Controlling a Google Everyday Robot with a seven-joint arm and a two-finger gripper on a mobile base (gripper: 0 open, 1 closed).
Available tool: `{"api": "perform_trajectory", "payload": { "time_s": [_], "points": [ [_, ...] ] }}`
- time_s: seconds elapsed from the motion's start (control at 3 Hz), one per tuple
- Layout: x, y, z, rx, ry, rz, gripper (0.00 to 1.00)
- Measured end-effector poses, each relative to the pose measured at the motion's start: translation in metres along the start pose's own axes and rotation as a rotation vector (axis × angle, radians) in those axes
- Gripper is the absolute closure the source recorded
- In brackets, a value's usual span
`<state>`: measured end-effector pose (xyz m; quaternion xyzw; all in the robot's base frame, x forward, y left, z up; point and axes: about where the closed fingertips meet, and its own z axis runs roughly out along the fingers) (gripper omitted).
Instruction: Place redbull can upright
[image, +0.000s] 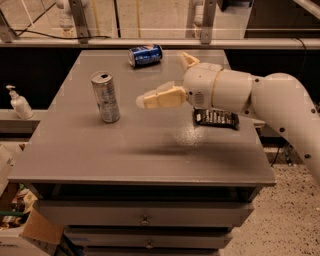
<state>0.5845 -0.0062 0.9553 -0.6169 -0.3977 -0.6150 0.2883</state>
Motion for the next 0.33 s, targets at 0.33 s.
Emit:
{"api": "perform_trajectory", "payload": {
  "time_s": [0.33],
  "points": [
    [-0.0006, 0.0024, -0.0046, -0.009, -0.001, 0.001, 0.00]
  ]
}}
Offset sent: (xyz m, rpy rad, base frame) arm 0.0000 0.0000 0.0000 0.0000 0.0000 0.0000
